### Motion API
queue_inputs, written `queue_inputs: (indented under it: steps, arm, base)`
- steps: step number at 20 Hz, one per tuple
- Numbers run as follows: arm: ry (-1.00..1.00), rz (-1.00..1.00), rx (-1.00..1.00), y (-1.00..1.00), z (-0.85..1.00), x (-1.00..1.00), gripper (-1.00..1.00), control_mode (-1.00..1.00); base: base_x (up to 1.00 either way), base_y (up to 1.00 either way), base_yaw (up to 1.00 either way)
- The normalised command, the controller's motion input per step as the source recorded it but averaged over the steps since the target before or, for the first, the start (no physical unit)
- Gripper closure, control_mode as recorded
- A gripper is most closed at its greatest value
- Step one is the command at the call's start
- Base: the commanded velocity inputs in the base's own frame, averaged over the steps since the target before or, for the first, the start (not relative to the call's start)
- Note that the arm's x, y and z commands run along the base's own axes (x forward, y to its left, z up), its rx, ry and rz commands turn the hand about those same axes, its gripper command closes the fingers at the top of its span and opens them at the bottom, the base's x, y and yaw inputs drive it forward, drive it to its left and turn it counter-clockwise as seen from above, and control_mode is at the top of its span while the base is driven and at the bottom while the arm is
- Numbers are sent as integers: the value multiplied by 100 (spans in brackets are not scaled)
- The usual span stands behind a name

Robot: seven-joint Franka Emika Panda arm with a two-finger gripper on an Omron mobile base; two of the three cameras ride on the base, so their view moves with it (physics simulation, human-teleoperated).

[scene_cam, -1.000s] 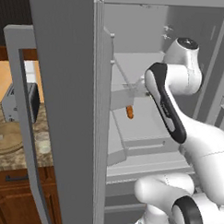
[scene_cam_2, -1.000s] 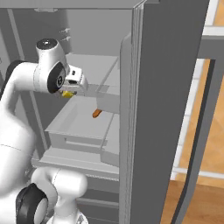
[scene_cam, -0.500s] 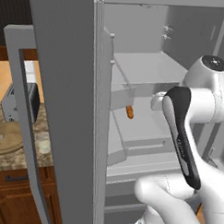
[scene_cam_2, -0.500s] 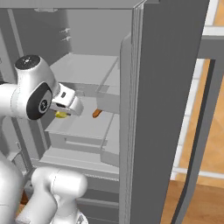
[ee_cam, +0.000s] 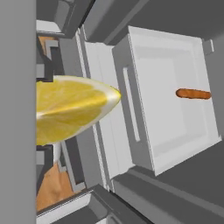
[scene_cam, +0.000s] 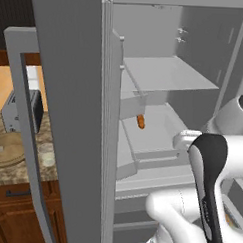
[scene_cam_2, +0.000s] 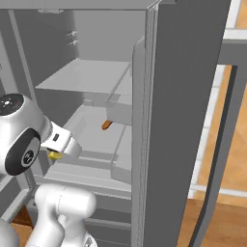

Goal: Grab a lemon wedge from the fridge and one ice cube from the ice bowl, and put them in the glass of lemonade.

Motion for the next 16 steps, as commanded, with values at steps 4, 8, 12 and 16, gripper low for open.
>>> queue_inputs:
  steps: [4,8,12,16]
  arm:
    - [0,0,0,0,0,-1,100,-100]
    - [-1,0,0,0,0,-12,100,100]
    - [0,0,0,0,0,0,100,100]
    - [0,0,0,0,0,0,100,100]
  base:
    - [0,0,0]
    - [-73,0,-1]
    - [-100,13,0]
    - [-100,73,15]
